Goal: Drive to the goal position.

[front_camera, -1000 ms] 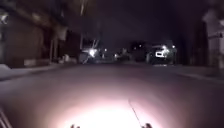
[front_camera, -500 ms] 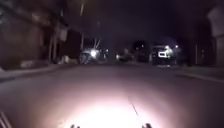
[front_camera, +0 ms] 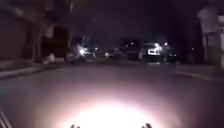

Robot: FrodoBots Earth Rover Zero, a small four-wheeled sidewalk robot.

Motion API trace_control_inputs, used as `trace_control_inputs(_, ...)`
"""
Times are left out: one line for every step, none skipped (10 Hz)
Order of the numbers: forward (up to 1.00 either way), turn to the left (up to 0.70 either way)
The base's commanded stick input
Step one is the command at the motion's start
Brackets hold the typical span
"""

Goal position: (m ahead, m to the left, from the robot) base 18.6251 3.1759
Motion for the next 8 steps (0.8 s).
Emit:
trace_control_inputs(1.0,0.0)
trace_control_inputs(1.0,0.0)
trace_control_inputs(1.0,0.0)
trace_control_inputs(1.0,0.0)
trace_control_inputs(1.0,0.0)
trace_control_inputs(1.0,0.0)
trace_control_inputs(0.53,0.0)
trace_control_inputs(0.0,0.0)
